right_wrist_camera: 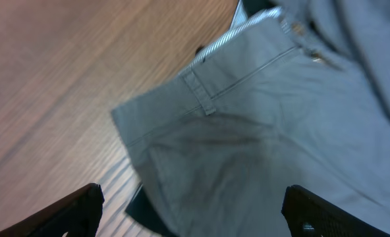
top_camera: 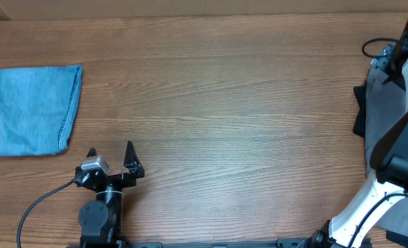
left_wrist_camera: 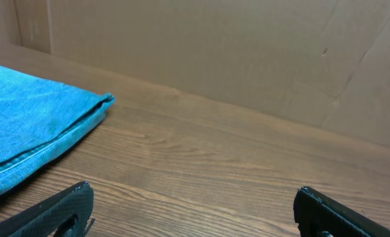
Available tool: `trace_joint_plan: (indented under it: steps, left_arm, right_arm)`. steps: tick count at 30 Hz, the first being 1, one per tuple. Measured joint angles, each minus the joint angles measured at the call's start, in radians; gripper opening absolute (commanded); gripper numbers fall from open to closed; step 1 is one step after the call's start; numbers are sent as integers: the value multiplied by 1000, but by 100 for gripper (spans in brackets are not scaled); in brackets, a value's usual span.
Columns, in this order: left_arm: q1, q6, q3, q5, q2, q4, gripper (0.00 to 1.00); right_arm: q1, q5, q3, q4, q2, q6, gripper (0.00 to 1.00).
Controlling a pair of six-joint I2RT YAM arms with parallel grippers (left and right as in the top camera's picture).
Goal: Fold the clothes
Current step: 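Reach the right gripper to the grey garment on the right stack and grasp it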
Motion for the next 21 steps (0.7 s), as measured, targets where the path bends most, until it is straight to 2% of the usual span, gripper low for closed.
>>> trace_joint_plan:
  steps: [11, 21]
  left_arm:
    - [0, 0, 0, 0, 0, 0, 100]
    - [0, 0, 0, 0, 0, 0, 100]
  right_arm:
    - [1, -92, 0, 116, 140, -130, 96]
    - [2, -121, -2, 257, 157, -159, 96]
